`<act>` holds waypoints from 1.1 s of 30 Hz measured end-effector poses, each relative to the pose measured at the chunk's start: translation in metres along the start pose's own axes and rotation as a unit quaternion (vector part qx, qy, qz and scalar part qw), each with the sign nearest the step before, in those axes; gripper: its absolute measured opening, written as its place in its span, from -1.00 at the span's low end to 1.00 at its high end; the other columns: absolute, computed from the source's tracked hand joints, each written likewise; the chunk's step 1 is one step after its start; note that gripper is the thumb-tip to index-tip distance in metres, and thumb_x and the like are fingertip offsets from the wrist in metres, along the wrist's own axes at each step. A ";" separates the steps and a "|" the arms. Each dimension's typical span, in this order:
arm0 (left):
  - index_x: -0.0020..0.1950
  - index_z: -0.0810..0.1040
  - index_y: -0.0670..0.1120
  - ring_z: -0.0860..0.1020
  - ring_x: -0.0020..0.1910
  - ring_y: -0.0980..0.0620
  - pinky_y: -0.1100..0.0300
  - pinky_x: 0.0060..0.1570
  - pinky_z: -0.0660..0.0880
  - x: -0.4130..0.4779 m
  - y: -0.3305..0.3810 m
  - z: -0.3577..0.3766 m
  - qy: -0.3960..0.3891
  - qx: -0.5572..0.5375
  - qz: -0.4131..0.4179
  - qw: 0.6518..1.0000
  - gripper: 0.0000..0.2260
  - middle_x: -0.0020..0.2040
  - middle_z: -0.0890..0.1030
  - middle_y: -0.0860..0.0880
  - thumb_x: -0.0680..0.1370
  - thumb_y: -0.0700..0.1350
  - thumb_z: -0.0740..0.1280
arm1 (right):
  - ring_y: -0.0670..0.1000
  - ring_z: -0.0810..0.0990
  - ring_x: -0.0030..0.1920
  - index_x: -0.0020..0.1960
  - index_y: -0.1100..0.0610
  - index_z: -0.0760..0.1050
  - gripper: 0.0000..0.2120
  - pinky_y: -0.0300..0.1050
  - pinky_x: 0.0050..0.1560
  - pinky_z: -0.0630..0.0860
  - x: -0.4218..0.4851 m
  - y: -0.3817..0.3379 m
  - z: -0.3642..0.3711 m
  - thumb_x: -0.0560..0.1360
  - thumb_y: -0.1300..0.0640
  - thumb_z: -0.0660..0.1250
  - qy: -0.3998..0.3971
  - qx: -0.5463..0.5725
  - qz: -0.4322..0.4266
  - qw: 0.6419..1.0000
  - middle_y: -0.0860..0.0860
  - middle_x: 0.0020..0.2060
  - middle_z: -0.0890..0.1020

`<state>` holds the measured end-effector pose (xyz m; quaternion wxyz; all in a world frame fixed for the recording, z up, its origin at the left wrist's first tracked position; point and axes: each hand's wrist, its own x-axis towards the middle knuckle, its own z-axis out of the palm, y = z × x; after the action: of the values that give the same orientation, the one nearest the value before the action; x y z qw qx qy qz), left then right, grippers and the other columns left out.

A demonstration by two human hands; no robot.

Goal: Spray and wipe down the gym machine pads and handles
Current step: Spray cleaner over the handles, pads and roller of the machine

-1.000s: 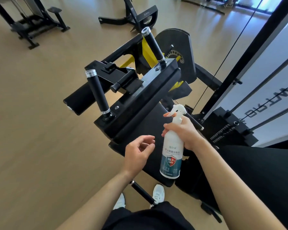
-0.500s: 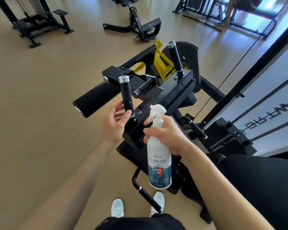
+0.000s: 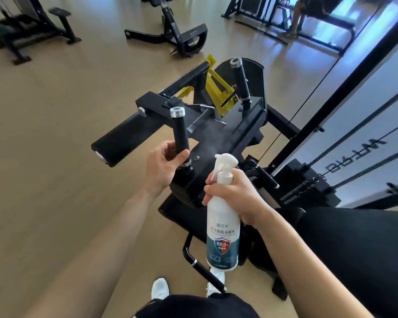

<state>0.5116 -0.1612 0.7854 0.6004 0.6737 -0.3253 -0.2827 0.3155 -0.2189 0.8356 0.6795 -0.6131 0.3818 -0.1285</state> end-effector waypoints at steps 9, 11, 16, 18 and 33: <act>0.23 0.63 -0.19 0.72 -0.05 0.08 0.20 0.03 0.65 -0.003 0.002 -0.007 -0.037 0.018 0.017 0.999 -0.80 -0.04 0.73 0.04 0.62 -0.20 0.41 | 0.17 0.67 -0.25 0.09 0.21 0.51 -0.83 0.04 -0.16 0.65 0.004 -0.001 0.003 0.54 0.38 0.37 -0.017 0.031 0.008 0.999 0.25 -0.26 0.68; 0.26 0.62 -0.18 0.73 -0.03 0.03 0.12 0.09 0.66 -0.005 0.001 -0.003 -0.022 0.017 0.007 1.000 -0.77 -0.01 0.74 0.02 0.62 -0.14 0.41 | 0.21 0.67 -0.23 -0.03 0.20 0.51 -0.87 0.09 -0.12 0.66 0.008 0.000 -0.001 0.52 0.38 0.37 -0.024 0.030 0.020 0.999 0.25 -0.27 0.68; 0.25 0.62 -0.02 0.70 0.00 0.08 0.13 0.04 0.67 -0.016 0.003 0.013 0.087 0.059 0.005 0.994 -0.78 0.05 0.73 0.07 0.61 -0.06 0.45 | 0.22 0.67 -0.27 0.04 0.24 0.50 -0.86 0.03 -0.19 0.67 0.019 -0.002 -0.021 0.54 0.41 0.35 -0.008 0.071 0.043 0.997 0.23 -0.32 0.64; 0.22 0.57 0.05 0.68 0.00 0.14 0.24 -0.03 0.66 -0.022 0.012 0.022 0.155 0.070 0.037 0.985 -0.77 0.08 0.69 0.13 0.59 -0.11 0.47 | 0.23 0.66 -0.26 0.17 0.25 0.51 -0.77 0.11 -0.14 0.68 0.028 -0.004 -0.037 0.54 0.40 0.36 0.011 0.073 0.040 0.996 0.24 -0.31 0.64; 0.33 0.47 -0.05 0.60 0.11 -0.01 0.05 0.10 0.62 0.021 0.021 0.069 0.331 0.074 0.121 0.933 -0.63 0.22 0.53 -0.03 0.55 -0.11 0.44 | 0.23 0.72 -0.21 -0.09 0.23 0.50 -0.82 0.36 -0.02 0.68 0.162 -0.093 -0.154 0.33 0.35 0.41 0.117 -0.044 0.026 0.992 0.19 -0.29 0.69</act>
<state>0.4693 -0.2216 0.7986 0.6520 0.7273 -0.2072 0.0558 0.3482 -0.4562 0.8699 0.6060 -0.6129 0.4796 -0.1646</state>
